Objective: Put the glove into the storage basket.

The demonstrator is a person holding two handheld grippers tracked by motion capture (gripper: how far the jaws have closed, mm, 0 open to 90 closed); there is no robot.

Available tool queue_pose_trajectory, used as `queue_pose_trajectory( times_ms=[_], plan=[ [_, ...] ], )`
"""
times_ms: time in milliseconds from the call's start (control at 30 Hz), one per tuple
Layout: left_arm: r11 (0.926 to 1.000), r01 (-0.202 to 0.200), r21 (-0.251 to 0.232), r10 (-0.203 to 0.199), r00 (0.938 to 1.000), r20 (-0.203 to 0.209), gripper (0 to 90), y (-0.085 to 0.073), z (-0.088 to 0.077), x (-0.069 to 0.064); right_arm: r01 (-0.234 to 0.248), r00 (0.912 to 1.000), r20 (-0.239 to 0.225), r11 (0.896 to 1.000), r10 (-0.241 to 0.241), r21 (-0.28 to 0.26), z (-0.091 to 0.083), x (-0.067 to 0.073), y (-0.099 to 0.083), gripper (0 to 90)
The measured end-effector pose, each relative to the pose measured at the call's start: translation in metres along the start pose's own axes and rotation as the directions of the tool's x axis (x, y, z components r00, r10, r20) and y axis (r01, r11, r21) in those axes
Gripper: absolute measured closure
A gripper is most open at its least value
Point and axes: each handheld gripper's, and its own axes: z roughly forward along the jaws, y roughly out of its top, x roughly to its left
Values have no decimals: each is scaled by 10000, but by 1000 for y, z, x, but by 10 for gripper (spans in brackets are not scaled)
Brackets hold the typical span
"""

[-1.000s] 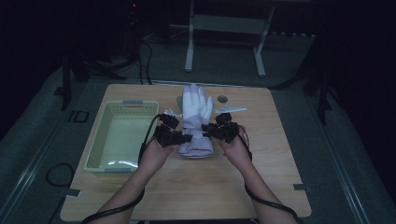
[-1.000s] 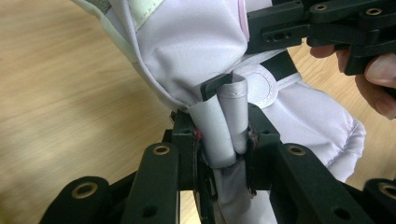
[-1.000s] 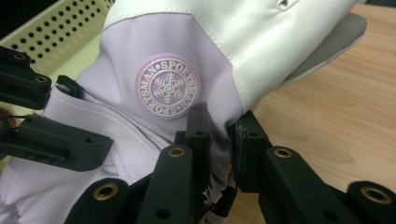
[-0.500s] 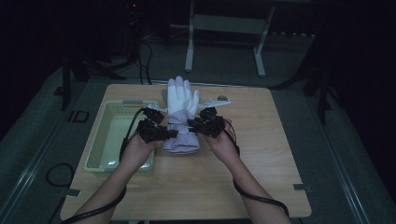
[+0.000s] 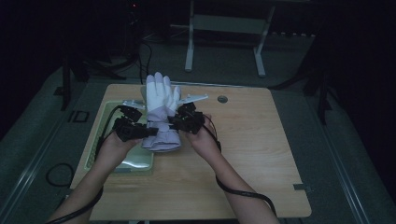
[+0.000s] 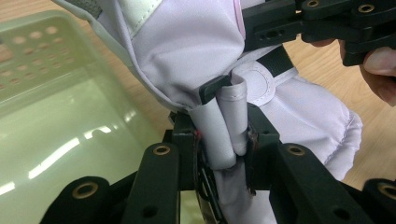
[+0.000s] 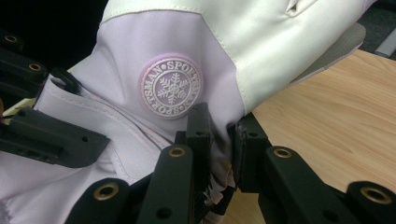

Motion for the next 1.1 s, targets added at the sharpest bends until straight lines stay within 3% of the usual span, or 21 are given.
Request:
queue_pose_trajectory(
  times_ms=[300, 400, 500, 533, 700, 867, 1100],
  plan=[
    [9999, 90, -48, -90, 9998, -166, 715, -16, -22, 25, 61, 9998, -168, 10000, -61, -11, 22, 26, 12, 791],
    [9998, 183, -16, -183, 9997, -138, 714, -27, -33, 41, 77, 9994, -342, 10000, -77, -9, 36, 41, 18, 791],
    [9998, 190, 23, -189, 9997, -153, 714, -33, -37, 49, 62, 9992, -405, 10000, -60, 38, 44, 48, 19, 791],
    [9997, 230, 55, -229, 9997, -90, 714, -40, -40, 59, -13, 9990, -446, 10000, 17, 87, 54, 57, 20, 791],
    [9998, 129, 146, -132, 9997, 188, 714, -51, -46, 79, -39, 9987, -501, 9998, 48, 177, 69, 69, 21, 791],
    [9995, 247, 208, -254, 9991, 343, 714, -62, -42, 90, 70, 9994, -353, 9994, -58, 344, 81, 79, 19, 791],
    [9973, 559, 472, -586, 9966, 575, 713, -75, -21, 98, -25, 9998, -194, 9951, 45, 990, 97, 77, 5, 791]
  ],
)
